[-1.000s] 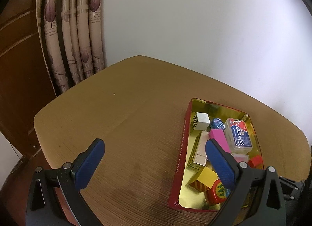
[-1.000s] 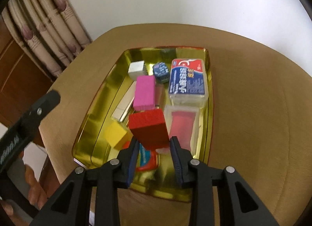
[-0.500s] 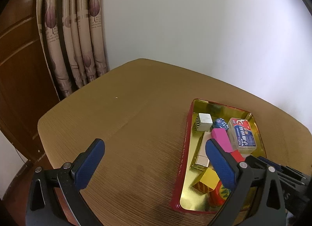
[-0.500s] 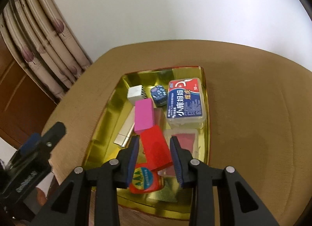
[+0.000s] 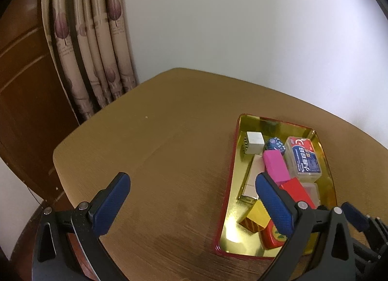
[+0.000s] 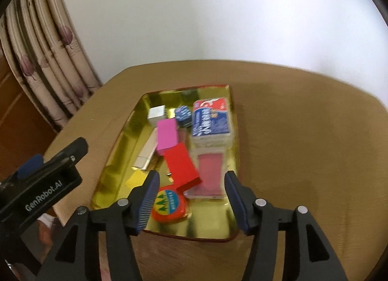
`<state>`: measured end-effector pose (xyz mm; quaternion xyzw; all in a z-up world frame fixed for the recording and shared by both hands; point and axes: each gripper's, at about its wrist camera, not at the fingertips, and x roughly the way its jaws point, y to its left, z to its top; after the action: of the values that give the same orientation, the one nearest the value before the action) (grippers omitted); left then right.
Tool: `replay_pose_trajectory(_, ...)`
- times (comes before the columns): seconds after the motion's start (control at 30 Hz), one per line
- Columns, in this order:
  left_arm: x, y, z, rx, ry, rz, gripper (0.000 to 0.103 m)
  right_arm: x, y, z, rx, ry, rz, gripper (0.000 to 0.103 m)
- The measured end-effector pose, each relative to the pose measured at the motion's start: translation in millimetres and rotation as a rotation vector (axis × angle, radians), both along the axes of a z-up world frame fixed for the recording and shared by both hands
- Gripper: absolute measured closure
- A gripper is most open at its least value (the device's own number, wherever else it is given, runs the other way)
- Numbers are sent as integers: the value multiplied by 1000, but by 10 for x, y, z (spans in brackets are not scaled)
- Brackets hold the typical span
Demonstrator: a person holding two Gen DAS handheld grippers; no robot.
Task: Organize rigid objects
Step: 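Open the right gripper and withdraw it from the tray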
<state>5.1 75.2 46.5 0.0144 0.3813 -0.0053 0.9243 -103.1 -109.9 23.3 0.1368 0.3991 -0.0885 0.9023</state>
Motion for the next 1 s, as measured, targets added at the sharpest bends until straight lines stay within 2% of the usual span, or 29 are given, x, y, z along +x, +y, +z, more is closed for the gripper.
replay_pose_trajectory(0.17,0,19,-36,-23,49,-4,1,-70,4,84,-70,-17,-50,42)
replay_pose_trajectory(0.47,11,53,-46,-50,96,-2,1,-110,-14,90,-106,6,-113,41)
replay_pose_trajectory(1.0,-72,-104,-40,-1,103,-85,1,-119,-45,92,-147,7,-180,40)
